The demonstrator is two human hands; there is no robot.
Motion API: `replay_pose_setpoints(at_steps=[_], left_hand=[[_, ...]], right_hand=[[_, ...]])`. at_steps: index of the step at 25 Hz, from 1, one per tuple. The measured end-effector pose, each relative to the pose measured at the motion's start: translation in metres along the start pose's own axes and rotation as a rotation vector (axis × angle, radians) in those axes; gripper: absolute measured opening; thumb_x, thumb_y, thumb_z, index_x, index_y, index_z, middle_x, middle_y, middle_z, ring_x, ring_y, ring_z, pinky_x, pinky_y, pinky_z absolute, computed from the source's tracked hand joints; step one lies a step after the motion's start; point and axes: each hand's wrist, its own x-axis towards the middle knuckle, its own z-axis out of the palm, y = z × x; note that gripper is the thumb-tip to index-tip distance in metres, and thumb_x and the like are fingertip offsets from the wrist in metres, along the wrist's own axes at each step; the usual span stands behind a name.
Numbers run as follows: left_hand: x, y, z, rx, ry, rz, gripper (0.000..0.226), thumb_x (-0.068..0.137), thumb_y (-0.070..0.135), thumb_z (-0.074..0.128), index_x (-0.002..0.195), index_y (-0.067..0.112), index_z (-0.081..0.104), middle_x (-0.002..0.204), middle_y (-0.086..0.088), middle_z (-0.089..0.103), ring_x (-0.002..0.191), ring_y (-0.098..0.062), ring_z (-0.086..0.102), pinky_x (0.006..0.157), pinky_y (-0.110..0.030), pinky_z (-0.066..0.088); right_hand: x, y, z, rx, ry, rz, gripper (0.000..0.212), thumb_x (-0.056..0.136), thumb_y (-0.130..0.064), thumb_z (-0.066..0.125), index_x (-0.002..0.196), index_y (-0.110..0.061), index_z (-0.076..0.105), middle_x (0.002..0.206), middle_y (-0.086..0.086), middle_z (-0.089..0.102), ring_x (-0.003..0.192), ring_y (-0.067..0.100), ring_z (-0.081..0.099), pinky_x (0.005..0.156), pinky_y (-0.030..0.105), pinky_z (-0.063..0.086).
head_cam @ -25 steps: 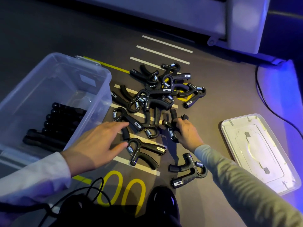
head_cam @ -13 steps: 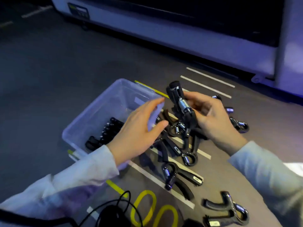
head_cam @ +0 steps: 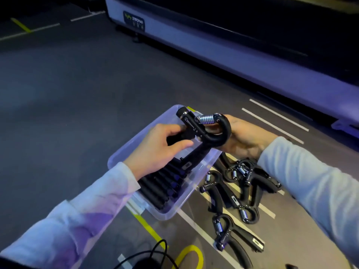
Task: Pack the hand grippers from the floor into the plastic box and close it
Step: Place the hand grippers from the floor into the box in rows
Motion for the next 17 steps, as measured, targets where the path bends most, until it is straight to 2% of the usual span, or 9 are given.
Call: replay_pose_setpoints(at_steps=[3,5,8,9,10,11,13,15,17], left_hand=[[-0.002,-0.01,-0.004,-0.145,0.051,-0.087,0.014,0.078,0.016,0.073,0.083,0.029,0.07,0.082,0.019,0.071,0.084,0.002,0.065,0.082,-0.023,0.048],[-0.003,-0.015,-0.001,-0.198,0.147,-0.154,0.016,0.074,0.015,0.076,0.076,0.029,0.069,0.075,0.017,0.071,0.077,-0.001,0.067,0.079,-0.026,0.051],[-0.006,-0.02,0.004,-0.214,0.314,-0.26,0.016,0.071,0.017,0.079,0.071,0.028,0.067,0.063,0.014,0.069,0.062,-0.005,0.067,0.069,-0.024,0.052],[-0.007,-0.02,0.006,-0.209,0.355,-0.292,0.013,0.07,0.019,0.079,0.072,0.025,0.068,0.064,0.011,0.069,0.061,-0.006,0.067,0.068,-0.024,0.053],[-0.008,-0.02,0.009,-0.212,0.389,-0.327,0.011,0.07,0.02,0.079,0.074,0.022,0.068,0.066,0.009,0.069,0.061,-0.007,0.067,0.067,-0.024,0.053],[-0.009,-0.021,0.013,-0.229,0.42,-0.365,0.011,0.071,0.021,0.079,0.073,0.022,0.068,0.067,0.007,0.069,0.062,-0.008,0.067,0.067,-0.025,0.053],[-0.01,-0.026,0.018,-0.299,0.472,-0.437,0.013,0.073,0.021,0.077,0.068,0.024,0.066,0.066,0.004,0.07,0.064,-0.012,0.067,0.068,-0.031,0.056],[-0.01,-0.032,0.023,-0.391,0.524,-0.513,0.012,0.072,0.022,0.077,0.067,0.023,0.066,0.067,0.001,0.071,0.067,-0.017,0.069,0.071,-0.035,0.056],[-0.009,-0.033,0.026,-0.461,0.555,-0.579,0.012,0.071,0.022,0.078,0.067,0.021,0.067,0.066,0.001,0.07,0.065,-0.016,0.068,0.067,-0.032,0.053]], right_hand=[[0.016,0.007,0.008,0.083,0.054,0.066,0.037,0.085,-0.021,0.046,0.066,-0.014,0.077,0.068,-0.001,0.071,0.063,0.009,0.066,0.065,0.019,0.054],[0.027,0.014,0.012,0.193,0.127,0.063,0.047,0.093,-0.028,0.038,0.07,-0.013,0.076,0.074,0.002,0.071,0.069,0.013,0.064,0.067,0.024,0.051],[0.037,0.029,0.021,0.314,0.233,-0.051,0.047,0.1,-0.038,0.028,0.103,-0.012,0.067,0.101,0.01,0.064,0.084,0.019,0.059,0.084,0.034,0.045],[0.039,0.037,0.026,0.242,0.275,-0.088,0.036,0.1,-0.036,0.032,0.11,-0.015,0.06,0.106,0.01,0.061,0.087,0.02,0.06,0.088,0.035,0.045],[0.041,0.046,0.032,0.064,0.325,-0.109,0.024,0.098,-0.031,0.04,0.113,-0.02,0.055,0.107,0.007,0.06,0.092,0.019,0.06,0.09,0.034,0.046],[0.041,0.052,0.039,-0.175,0.38,-0.12,0.02,0.094,-0.027,0.049,0.114,-0.027,0.05,0.108,0.002,0.061,0.098,0.017,0.06,0.091,0.032,0.045],[0.041,0.063,0.046,-0.531,0.41,-0.149,0.041,0.088,-0.024,0.058,0.124,-0.035,0.04,0.111,-0.006,0.063,0.108,0.014,0.059,0.095,0.028,0.044],[0.038,0.064,0.051,-0.645,0.369,-0.12,0.056,0.088,-0.02,0.057,0.137,-0.032,0.032,0.112,-0.012,0.059,0.11,0.012,0.057,0.096,0.028,0.044],[0.037,0.065,0.05,-0.808,0.332,-0.056,0.064,0.087,-0.014,0.055,0.143,-0.025,0.027,0.113,-0.01,0.057,0.108,0.013,0.055,0.088,0.025,0.043]])
